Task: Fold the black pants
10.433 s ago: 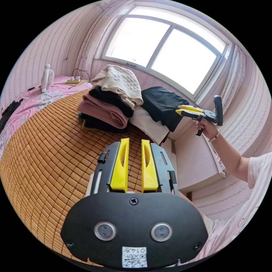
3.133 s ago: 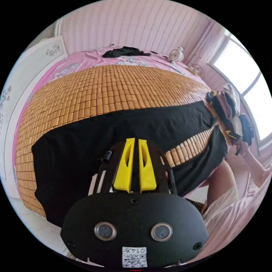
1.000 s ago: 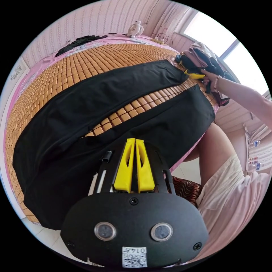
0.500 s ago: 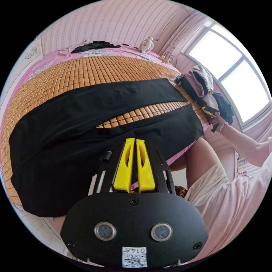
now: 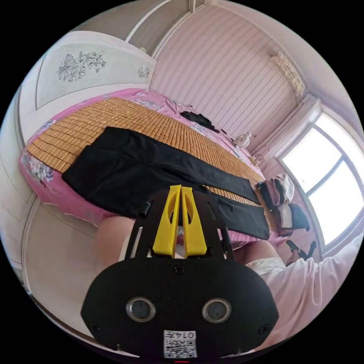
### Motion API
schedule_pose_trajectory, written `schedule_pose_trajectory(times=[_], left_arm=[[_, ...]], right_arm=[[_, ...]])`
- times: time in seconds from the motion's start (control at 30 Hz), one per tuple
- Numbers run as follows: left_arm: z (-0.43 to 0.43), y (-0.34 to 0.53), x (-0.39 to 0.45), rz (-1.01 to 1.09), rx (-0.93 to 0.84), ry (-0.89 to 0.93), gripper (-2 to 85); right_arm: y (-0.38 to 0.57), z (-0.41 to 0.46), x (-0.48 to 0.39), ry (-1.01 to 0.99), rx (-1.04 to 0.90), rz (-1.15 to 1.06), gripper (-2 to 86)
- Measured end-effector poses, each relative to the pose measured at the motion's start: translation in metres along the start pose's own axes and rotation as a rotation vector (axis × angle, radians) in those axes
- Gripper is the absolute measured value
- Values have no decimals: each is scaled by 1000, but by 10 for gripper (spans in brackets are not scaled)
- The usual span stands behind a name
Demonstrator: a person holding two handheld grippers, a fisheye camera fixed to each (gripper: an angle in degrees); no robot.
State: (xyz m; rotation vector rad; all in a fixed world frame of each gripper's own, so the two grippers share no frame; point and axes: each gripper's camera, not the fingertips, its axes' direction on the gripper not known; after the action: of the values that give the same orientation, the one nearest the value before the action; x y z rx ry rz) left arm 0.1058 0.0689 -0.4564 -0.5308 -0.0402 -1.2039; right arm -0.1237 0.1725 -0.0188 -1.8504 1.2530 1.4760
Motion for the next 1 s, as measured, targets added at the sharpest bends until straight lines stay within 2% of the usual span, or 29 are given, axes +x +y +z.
schedule_pose_trajectory(times=[0.07, 0.17, 0.23, 0.3, 0.4, 0.57, 0.7, 0.87, 1.0], left_arm=[[-30, 1, -7, 6, 24, -79, -10], [-70, 3, -14, 59, 64, -143, -10], [-88, 4, -18, 79, 77, -208, -9], [-102, 7, -20, 125, 77, -319, -9], [-113, 11, -18, 191, 74, -393, -4], [-124, 15, -20, 243, 46, -451, 35], [-131, 12, -40, 193, 33, -416, 51], [-141, 7, -83, 52, 35, -368, 73], [-153, 3, -125, -27, 37, -335, 83]], right_arm=[[16, -26, -26, 172, 136, -122, -5], [39, -45, -49, 317, 288, -206, -8], [49, -46, -52, 366, 308, -211, -9], [55, -47, -48, 336, 300, -205, -9], [65, -48, -33, 245, 277, -172, -9], [73, -45, -14, 159, 232, -157, -2], [66, -34, 0, 103, 182, -127, 40], [47, -13, 50, -31, 81, 57, 121], [33, 0, 76, -7, 1, 110, 151]])
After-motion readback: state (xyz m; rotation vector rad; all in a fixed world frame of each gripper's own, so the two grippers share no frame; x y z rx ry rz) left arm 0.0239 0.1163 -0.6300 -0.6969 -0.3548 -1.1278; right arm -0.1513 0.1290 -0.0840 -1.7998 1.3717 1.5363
